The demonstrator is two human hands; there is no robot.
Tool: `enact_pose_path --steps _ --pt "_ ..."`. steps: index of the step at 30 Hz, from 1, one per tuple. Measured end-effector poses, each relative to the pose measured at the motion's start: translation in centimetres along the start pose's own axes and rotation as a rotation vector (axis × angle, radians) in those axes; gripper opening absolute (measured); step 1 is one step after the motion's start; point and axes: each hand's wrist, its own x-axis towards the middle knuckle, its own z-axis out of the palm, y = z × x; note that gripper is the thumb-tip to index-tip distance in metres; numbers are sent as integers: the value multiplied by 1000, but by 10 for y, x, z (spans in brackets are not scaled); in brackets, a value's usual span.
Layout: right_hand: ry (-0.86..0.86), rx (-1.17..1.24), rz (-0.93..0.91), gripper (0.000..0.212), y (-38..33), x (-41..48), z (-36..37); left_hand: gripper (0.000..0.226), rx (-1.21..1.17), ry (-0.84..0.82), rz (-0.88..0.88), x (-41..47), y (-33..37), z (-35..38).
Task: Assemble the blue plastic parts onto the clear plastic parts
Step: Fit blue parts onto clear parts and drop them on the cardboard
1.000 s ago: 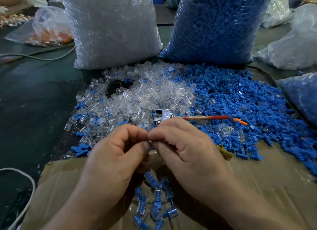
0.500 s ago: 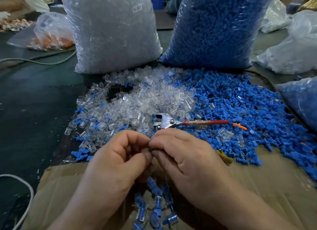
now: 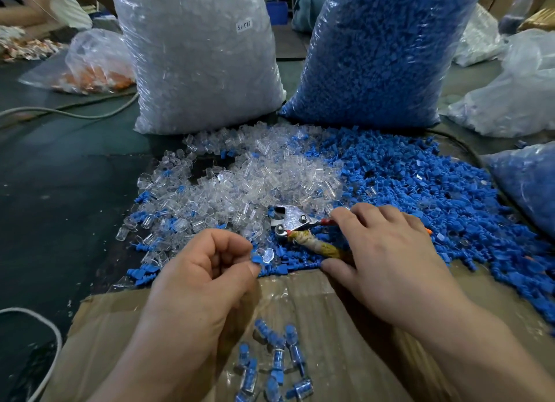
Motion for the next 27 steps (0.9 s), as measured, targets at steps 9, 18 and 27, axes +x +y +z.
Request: enact_pose_path --steps 9,18,27 --pt "145 205 21 55 4 7 -6 27 -98 37 20 0 2 -1" --pt "202 430 -153 47 -5 -11 -23 19 -306 56 14 3 2 -1" --pt "67 350 -281 65 -5 -18 -24 17 -327 -13 -15 0 1 -5"
